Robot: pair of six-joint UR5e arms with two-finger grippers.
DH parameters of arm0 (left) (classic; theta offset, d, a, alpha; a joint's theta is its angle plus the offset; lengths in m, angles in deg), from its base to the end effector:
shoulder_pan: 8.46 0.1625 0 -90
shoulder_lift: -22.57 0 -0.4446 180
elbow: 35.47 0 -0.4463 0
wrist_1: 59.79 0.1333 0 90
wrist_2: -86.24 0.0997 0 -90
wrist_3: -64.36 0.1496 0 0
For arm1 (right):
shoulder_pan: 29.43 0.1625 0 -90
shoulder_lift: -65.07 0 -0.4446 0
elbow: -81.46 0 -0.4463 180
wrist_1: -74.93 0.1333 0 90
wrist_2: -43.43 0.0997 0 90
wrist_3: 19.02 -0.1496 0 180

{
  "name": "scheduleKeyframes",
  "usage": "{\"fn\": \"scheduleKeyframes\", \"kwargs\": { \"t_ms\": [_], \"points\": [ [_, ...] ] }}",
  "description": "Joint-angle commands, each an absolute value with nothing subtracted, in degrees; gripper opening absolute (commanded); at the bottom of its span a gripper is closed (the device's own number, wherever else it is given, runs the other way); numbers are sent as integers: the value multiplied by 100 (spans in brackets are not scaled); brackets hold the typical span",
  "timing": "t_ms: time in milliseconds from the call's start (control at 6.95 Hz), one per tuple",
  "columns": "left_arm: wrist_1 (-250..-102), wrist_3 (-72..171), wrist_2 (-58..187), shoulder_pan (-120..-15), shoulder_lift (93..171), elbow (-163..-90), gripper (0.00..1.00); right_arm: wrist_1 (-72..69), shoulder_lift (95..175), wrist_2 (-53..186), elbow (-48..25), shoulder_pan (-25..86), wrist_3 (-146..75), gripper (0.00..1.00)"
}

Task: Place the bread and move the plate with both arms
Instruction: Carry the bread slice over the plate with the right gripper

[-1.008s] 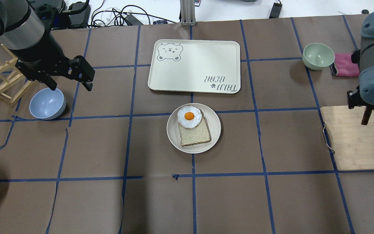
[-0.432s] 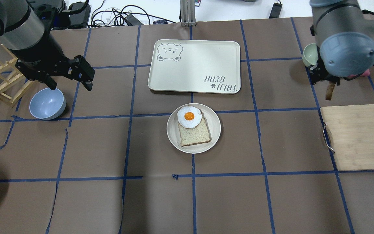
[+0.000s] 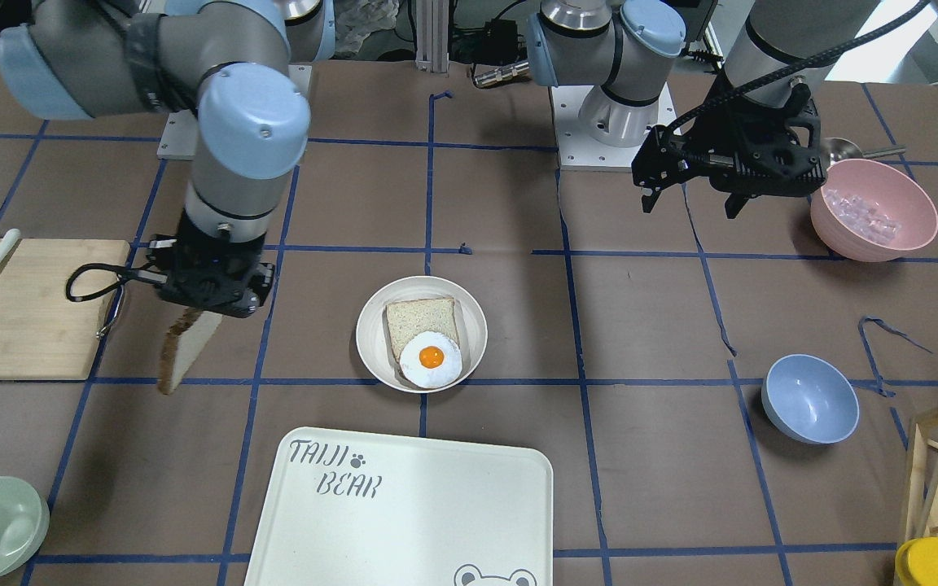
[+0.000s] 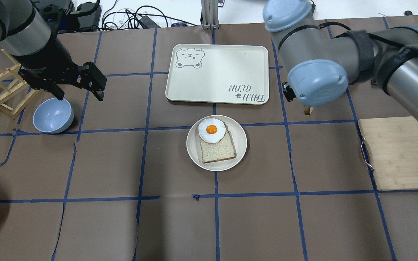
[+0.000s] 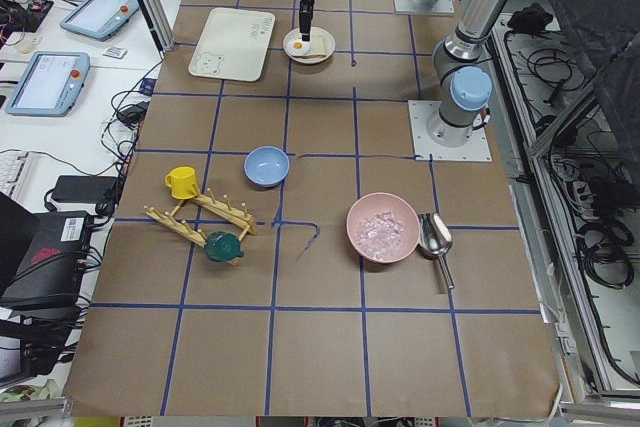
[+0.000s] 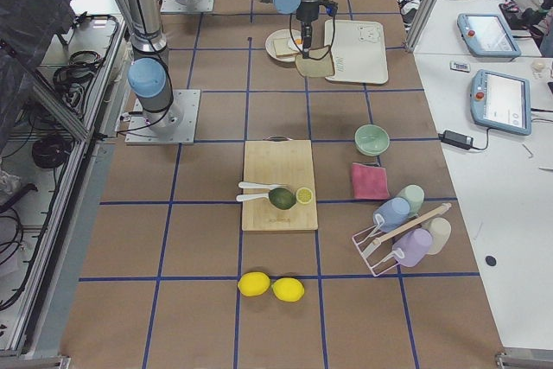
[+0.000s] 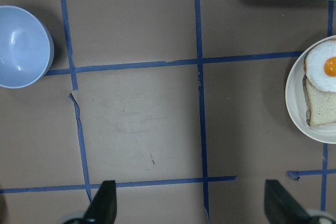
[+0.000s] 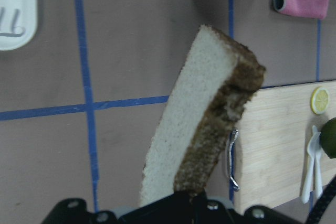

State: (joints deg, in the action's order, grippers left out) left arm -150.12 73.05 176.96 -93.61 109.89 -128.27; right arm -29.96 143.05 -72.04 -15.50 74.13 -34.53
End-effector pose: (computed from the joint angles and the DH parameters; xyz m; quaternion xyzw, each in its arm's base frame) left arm -0.0866 -0.5333 0.4553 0.0335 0.9994 0.0046 0.0058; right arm 0.2088 -0.5714 0.3104 -0.0087 -0.9748 0.0216 0.2220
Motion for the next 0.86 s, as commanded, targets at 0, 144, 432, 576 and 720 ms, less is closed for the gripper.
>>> {"fn": "scheduleKeyframes", "kwargs": {
  "t_ms": [0, 144, 432, 576, 720],
  "points": [
    [-15006, 7297, 17703, -9363, 11037, -12828, 100, -3002, 13893, -6961, -1399, 8452, -4533, 0],
    [-14884, 7289, 17703, -9363, 11115, -12810, 100, -3010, 13707, -6969, -1390, 8770, -4895, 0],
    [-14813, 7280, 17711, -9372, 11134, -12828, 100, -3011, 13566, -6890, -1390, 9000, -5170, 0],
    [-14812, 7280, 17703, -9372, 11134, -12837, 100, -3263, 13399, -6881, -1390, 9123, -5197, 0],
    [-14812, 7280, 17711, -9372, 11116, -12837, 100, -3361, 13276, -6890, -1390, 9185, -5189, 0]
  ]
}}
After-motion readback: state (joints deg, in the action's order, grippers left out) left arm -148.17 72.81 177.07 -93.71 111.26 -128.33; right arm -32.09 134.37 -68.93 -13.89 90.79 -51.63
